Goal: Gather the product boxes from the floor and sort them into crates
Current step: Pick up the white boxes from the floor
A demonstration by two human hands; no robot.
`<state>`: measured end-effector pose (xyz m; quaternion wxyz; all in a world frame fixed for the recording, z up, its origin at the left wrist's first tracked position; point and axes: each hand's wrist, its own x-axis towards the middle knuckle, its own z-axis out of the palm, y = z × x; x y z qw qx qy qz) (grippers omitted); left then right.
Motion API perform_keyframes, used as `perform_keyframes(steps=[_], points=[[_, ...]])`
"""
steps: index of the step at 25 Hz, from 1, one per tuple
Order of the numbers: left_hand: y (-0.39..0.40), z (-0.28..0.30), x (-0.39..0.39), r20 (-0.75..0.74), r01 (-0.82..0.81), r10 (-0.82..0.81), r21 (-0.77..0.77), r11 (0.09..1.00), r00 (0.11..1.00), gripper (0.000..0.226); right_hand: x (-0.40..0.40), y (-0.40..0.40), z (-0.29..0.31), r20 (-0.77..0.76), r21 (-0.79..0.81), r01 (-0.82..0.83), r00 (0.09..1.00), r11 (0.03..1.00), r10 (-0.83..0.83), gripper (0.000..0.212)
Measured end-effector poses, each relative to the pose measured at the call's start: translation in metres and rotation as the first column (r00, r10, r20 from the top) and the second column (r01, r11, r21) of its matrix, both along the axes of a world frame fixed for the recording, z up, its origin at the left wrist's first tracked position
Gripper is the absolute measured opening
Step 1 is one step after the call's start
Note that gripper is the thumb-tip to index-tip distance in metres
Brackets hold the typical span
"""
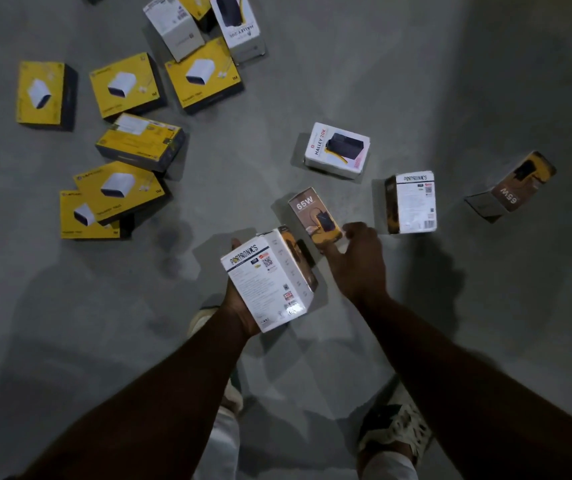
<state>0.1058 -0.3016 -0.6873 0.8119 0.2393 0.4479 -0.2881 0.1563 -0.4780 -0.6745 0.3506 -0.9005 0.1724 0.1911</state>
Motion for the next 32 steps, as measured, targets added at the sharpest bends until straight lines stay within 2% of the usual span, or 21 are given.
perform_keyframes(steps=[2, 5, 8, 10, 12, 14, 16, 20, 21, 22, 23, 24, 26, 27, 28, 32], points=[[0.008, -0.006, 0.007, -0.009, 0.016, -0.016, 0.001, 1.000, 1.000, 0.065, 0.014, 0.009, -0.022, -0.006, -0.136, -0.083, 0.997, 0.987, 0.083, 0.068], [0.016, -0.016, 0.013, 0.007, 0.034, -0.034, 0.040, 0.999, 0.999, 0.067, 0.031, 0.032, -0.046, -0.052, -0.184, -0.241, 0.970, 0.953, 0.236, 0.096], [0.024, -0.019, 0.016, -0.016, 0.023, -0.022, 0.050, 0.998, 1.000, 0.062, 0.029, 0.045, -0.066, -0.106, -0.231, -0.300, 0.953, 0.926, 0.283, 0.095], [0.030, -0.018, 0.016, -0.042, 0.014, -0.011, 0.076, 0.997, 0.999, 0.057, 0.028, 0.040, -0.065, -0.124, -0.185, -0.213, 0.973, 0.959, 0.192, 0.089], [0.034, -0.011, 0.015, -0.037, 0.014, -0.010, 0.090, 0.996, 0.999, 0.052, 0.022, 0.033, -0.047, -0.040, -0.012, 0.018, 0.999, 1.000, -0.019, 0.078], [0.035, 0.007, 0.015, -0.034, 0.010, -0.006, 0.106, 0.994, 0.999, 0.054, 0.021, 0.025, -0.001, 0.049, 0.300, 0.192, 0.975, 0.934, -0.216, 0.052], [0.035, 0.032, 0.020, -0.010, 0.001, 0.000, 0.122, 0.993, 1.000, 0.056, 0.030, 0.013, 0.060, 0.020, 0.579, 0.257, 0.944, 0.774, -0.329, 0.037], [0.025, 0.107, 0.046, -0.010, -0.062, 0.063, 0.099, 0.993, 0.998, 0.061, 0.055, -0.013, 0.186, -0.153, 0.839, 0.284, 0.942, 0.464, -0.300, 0.041], [0.019, 0.132, 0.056, 0.013, -0.074, 0.073, 0.096, 0.993, 0.997, 0.062, 0.058, -0.012, 0.212, -0.182, 0.881, 0.274, 0.949, 0.386, -0.259, 0.038], [0.012, 0.152, 0.065, 0.030, -0.084, 0.082, 0.081, 0.993, 0.996, 0.063, 0.058, -0.008, 0.237, -0.187, 0.905, 0.244, 0.964, 0.349, -0.189, 0.036], [0.005, 0.180, 0.074, 0.052, -0.084, 0.080, 0.080, 0.993, 0.995, 0.065, 0.056, 0.000, 0.263, -0.167, 0.912, 0.190, 0.981, 0.362, -0.095, 0.034], [0.001, 0.201, 0.082, 0.079, -0.101, 0.094, 0.083, 0.991, 0.992, 0.067, 0.053, 0.009, 0.286, -0.142, 0.899, 0.135, 0.990, 0.417, -0.016, 0.032], [-0.004, 0.245, 0.086, 0.109, -0.175, 0.166, 0.080, 0.981, 0.980, 0.074, 0.045, 0.022, 0.333, -0.090, 0.844, 0.053, 0.995, 0.534, 0.043, 0.034], [-0.006, 0.269, 0.082, 0.121, -0.196, 0.188, 0.060, 0.979, 0.975, 0.079, 0.041, 0.025, 0.356, -0.095, 0.825, 0.054, 0.994, 0.562, 0.044, 0.037], [-0.005, 0.296, 0.079, 0.144, -0.216, 0.205, 0.062, 0.975, 0.968, 0.082, 0.039, 0.024, 0.382, -0.119, 0.825, 0.068, 0.991, 0.561, 0.054, 0.035], [-0.009, 0.417, 0.057, 0.218, -0.242, 0.204, 0.163, 0.957, 0.954, 0.075, 0.022, 0.022, 0.478, -0.306, 0.875, 0.205, 0.936, 0.439, 0.172, 0.028]])
